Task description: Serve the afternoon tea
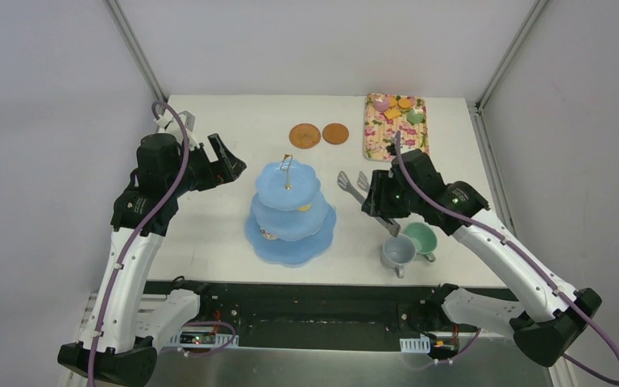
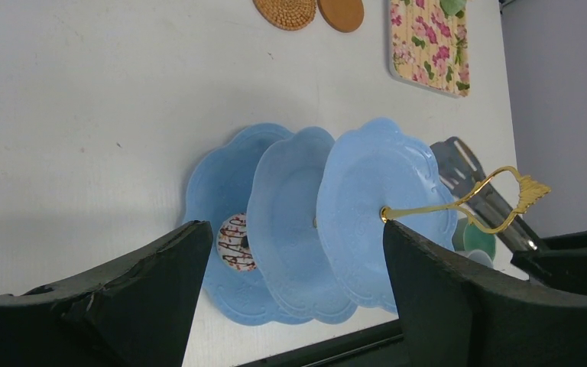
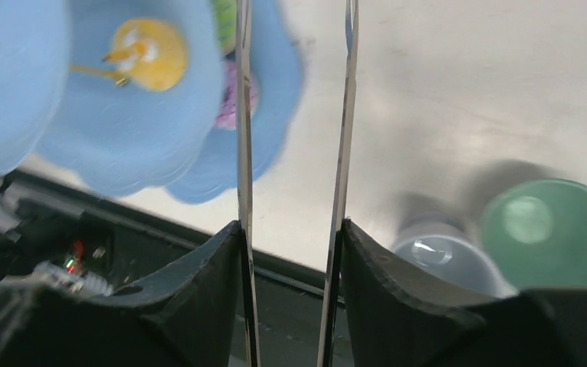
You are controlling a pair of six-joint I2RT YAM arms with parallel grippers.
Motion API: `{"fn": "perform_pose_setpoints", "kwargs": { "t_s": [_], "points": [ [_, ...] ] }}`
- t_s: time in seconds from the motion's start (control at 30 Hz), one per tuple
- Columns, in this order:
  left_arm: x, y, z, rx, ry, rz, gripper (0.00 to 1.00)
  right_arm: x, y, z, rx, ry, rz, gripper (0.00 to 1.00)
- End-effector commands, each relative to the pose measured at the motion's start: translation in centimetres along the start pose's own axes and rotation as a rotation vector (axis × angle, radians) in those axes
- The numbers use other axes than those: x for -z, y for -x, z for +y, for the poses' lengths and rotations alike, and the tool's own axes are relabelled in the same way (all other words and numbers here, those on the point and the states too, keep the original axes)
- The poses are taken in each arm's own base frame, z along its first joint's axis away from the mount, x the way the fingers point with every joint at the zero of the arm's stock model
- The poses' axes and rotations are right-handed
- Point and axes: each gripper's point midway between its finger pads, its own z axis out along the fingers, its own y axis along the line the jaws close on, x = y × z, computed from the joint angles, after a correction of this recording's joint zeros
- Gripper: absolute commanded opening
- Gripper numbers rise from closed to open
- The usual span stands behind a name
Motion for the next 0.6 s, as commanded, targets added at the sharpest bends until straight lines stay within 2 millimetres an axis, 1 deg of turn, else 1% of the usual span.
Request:
{"fn": "perform_pose_setpoints", "kwargs": {
  "t_s": [0.0,0.07,0.17,0.23,0.27,0.37,0.43,0.47,0.5,0.53,0.57],
  "points": [
    [0.4,0.7,-0.5,-0.006,-0.024,-0.035,0.86,2.1,3.6,-6.6,-0.057,-0.318,-0.159,0.50],
    [0.3,0.9,-0.4,-0.012,-0.021,-0.038,0.86,1.6,5.5,-9.2,-0.106,-0.387,-0.192,0.49],
    [0.1,1.0,-0.5,-0.016,-0.021,-0.042,0.86,-0.1,8.8,-12.6,-0.210,-0.397,-0.219,0.49],
    [0.1,1.1,-0.5,-0.021,-0.024,-0.043,0.86,-1.5,11.5,-14.5,-0.275,-0.387,-0.242,0.49],
    [0.0,1.1,-0.5,-0.022,-0.022,-0.042,0.86,-2.2,12.8,-15.0,-0.295,-0.369,-0.249,0.50],
    [0.0,0.9,-0.5,-0.023,-0.024,-0.034,0.86,-4.1,16.6,-17.6,-0.358,-0.390,-0.259,0.53],
    [0.0,0.8,-0.4,-0.024,-0.022,-0.032,0.86,-5.1,18.8,-19.7,-0.403,-0.402,-0.258,0.54],
    [0.1,0.7,-0.3,-0.024,-0.020,-0.031,0.86,-5.8,19.6,-20.7,-0.423,-0.404,-0.249,0.55],
    [0.1,0.7,-0.2,-0.027,-0.017,-0.031,0.86,-6.0,20.6,-21.6,-0.440,-0.409,-0.255,0.55],
    [0.1,0.7,-0.1,-0.031,-0.012,-0.031,0.86,-6.4,22.0,-21.8,-0.449,-0.380,-0.261,0.56],
    [0.1,0.6,0.0,-0.034,-0.009,-0.031,0.86,-7.1,22.6,-22.1,-0.456,-0.373,-0.253,0.56]
  ]
}}
